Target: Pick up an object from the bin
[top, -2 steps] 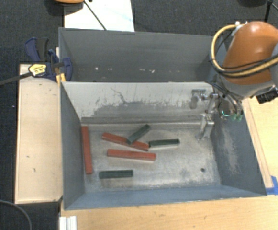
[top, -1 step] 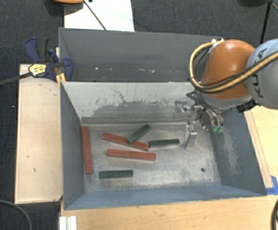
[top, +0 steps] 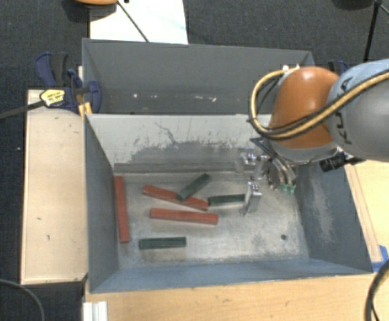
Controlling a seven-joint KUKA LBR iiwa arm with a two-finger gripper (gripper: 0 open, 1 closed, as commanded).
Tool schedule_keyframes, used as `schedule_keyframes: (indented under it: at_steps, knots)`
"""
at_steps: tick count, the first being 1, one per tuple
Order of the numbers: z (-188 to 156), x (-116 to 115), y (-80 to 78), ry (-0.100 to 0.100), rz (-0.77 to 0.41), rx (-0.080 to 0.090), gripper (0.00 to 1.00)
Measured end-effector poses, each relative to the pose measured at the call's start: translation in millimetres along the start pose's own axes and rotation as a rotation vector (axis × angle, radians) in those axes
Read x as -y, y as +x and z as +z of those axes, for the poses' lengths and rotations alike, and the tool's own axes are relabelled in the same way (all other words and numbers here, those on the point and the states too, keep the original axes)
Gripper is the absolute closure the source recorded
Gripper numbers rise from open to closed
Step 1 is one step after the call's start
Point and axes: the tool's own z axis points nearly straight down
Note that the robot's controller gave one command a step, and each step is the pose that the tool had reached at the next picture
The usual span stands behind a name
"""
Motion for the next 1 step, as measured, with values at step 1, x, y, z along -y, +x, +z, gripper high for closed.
schedule_keyframes:
  at_steps: [1]
  knots:
    - [56.2,36.4,30.7,0.001,-0.018,0.005,1.00]
